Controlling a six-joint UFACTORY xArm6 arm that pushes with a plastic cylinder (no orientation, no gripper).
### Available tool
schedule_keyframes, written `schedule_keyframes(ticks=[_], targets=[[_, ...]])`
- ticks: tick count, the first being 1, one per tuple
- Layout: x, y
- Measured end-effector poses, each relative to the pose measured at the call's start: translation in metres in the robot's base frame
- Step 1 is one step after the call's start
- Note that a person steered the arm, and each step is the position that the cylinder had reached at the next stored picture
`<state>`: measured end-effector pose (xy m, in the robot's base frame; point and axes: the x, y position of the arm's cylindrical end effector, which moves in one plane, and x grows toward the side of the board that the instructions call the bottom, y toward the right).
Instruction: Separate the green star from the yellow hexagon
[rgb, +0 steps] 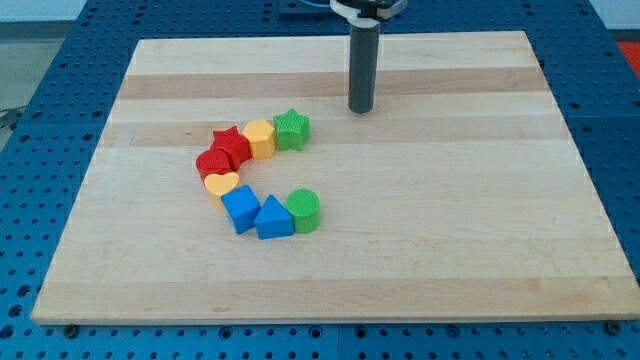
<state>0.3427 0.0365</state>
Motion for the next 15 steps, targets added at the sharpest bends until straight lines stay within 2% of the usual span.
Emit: schedule_keyframes(ticks=[2,3,4,5,6,9,10,11,12,14,15], targets=[[-0.002,0.000],[-0.004,-0.032],[0.001,-0.108],[0.001,-0.152],[0.016,-0.163],[0.078,-0.135],[0.077,-0.117],[0.049,-0.060],[-0.015,-0.026],[-0.024,-0.018],[-0.008,-0.029]])
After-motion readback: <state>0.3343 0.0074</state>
